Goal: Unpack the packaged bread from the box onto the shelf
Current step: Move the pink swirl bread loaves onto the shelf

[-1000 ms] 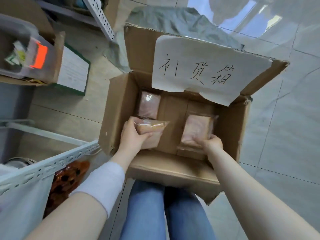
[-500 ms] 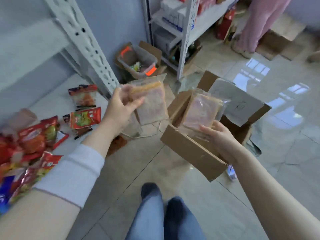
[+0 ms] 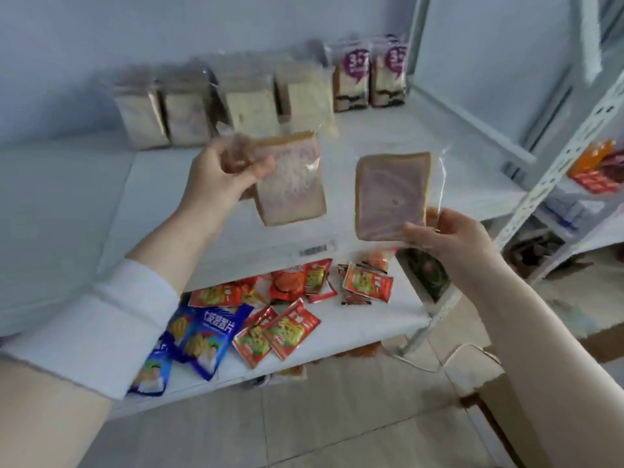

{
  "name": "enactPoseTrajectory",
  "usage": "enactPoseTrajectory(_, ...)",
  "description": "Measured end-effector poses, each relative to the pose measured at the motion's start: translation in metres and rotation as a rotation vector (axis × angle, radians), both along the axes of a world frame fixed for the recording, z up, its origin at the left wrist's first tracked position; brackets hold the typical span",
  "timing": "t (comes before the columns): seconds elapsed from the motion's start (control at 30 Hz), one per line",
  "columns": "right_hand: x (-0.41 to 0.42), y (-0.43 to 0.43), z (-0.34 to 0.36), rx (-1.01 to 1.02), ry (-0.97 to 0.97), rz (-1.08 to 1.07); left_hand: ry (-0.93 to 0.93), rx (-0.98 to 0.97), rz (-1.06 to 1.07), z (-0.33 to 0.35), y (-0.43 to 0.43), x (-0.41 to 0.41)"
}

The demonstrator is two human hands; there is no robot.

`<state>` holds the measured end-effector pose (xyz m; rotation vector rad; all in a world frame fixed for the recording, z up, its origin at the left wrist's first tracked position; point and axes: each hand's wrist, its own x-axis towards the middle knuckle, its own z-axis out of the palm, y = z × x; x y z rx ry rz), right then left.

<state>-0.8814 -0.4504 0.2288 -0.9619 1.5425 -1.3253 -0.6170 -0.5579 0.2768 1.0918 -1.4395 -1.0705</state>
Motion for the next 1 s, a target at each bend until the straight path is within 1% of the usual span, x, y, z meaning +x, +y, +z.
enactPoseTrajectory(0.1,0.078,-0.063,0.003,-0.048,-0.038,0.085,0.026,-0.001,0.131,-0.003,-0.030,0.080)
enactPoseTrajectory(0.23,0.162,-0.146,0.000,-0.071,-0.099,0.145,0.005,0.011,0.254,-0.010,-0.085,0.152)
enactPoseTrajectory(0.37,0.219,-0.231,-0.009,-0.083,-0.097,0.117,0.005,0.015,0.354,-0.014,-0.156,0.192)
enactPoseTrajectory(0.53,0.264,-0.322,-0.032,-0.067,-0.049,0.053,0.034,0.068,0.432,-0.036,-0.238,0.223)
enactPoseTrajectory(0.6,0.277,-0.346,-0.039,-0.075,0.004,-0.005,0.052,0.075,0.459,-0.044,-0.262,0.229)
enactPoseTrajectory(0.7,0.288,-0.365,-0.043,-0.076,0.156,-0.109,0.024,0.046,0.485,-0.049,-0.287,0.233)
enactPoseTrajectory(0.83,0.299,-0.368,-0.043,-0.071,0.384,-0.198,-0.138,-0.086,0.485,-0.050,-0.299,0.233)
enactPoseTrajectory(0.9,0.307,-0.364,-0.043,-0.069,0.526,-0.240,-0.224,-0.143,0.534,-0.053,-0.297,0.232)
enactPoseTrajectory(1.0,0.315,-0.361,-0.041,-0.046,0.607,-0.275,-0.313,-0.141,0.603,-0.054,-0.293,0.230)
